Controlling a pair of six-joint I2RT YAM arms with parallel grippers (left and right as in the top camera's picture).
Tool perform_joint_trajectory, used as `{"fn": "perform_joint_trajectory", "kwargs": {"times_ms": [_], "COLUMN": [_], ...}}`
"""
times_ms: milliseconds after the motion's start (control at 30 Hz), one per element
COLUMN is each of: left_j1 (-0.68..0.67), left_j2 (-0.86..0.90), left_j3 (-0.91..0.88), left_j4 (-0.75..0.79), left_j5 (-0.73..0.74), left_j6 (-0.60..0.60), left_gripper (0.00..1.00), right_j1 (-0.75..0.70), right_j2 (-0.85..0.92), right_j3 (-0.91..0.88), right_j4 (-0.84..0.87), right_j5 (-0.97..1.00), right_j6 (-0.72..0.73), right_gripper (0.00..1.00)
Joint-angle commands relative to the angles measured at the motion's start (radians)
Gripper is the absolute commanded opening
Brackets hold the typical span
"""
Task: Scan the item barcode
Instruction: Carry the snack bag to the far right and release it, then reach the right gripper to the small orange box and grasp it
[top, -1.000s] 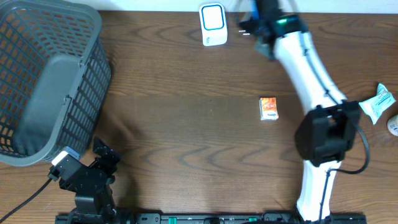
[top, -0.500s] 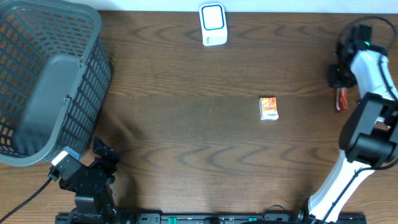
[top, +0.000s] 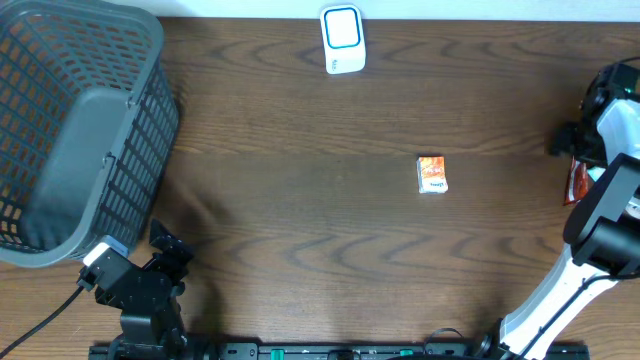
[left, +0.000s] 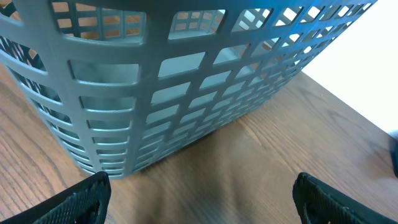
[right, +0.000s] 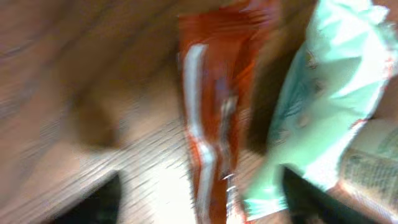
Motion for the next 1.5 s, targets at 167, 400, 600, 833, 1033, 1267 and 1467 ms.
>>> {"fn": "perform_joint_trajectory", "kwargs": {"times_ms": [167, 400, 600, 833, 1033, 1267, 1467], "left_j1": [-0.002, -0.002, -0.002, -0.002, -0.002, -0.002, -0.002], "left_j2": [-0.003, -0.003, -0.003, -0.003, -0.003, -0.003, -0.003], "left_j3": [0.003, 0.003, 0.003, 0.003, 0.003, 0.003, 0.003], "left_j4": [-0.001, -0.001, -0.001, -0.001, -0.001, -0.001, -0.001], "left_j5": [-0.005, -0.005, -0.005, -0.005, -0.005, -0.005, -0.005], "left_j6": [-0.002, -0.002, -0.002, -0.002, -0.002, -0.002, -0.002], "left_gripper": [0.93, 0.93, 0.93, 0.93, 0.93, 0.93, 0.93], "right_j1": [0.162, 0.33, 0.432, 0.511, 0.534, 0.537, 0.529], "right_j2": [-0.209, -0.299, -0.298, -0.297, -0.297, -0.297, -0.297], "right_j3": [0.05, 0.05, 0.023, -0.01, -0.059, -0.066, -0.142], "right_j4": [-0.036, -0.197, -0.444, -0.499, -0.466, -0.331, -0.363], "right_j5": [-0.265, -0.431, -0.42, -0.45, -0.445, -0.191, -0.077], "right_j6": [0.017, 0.016, 0.418, 0.841, 1.159, 0.699, 0.697], "right_gripper": [0.99, 0.99, 0.99, 0.99, 0.99, 0.51, 0.01]}}
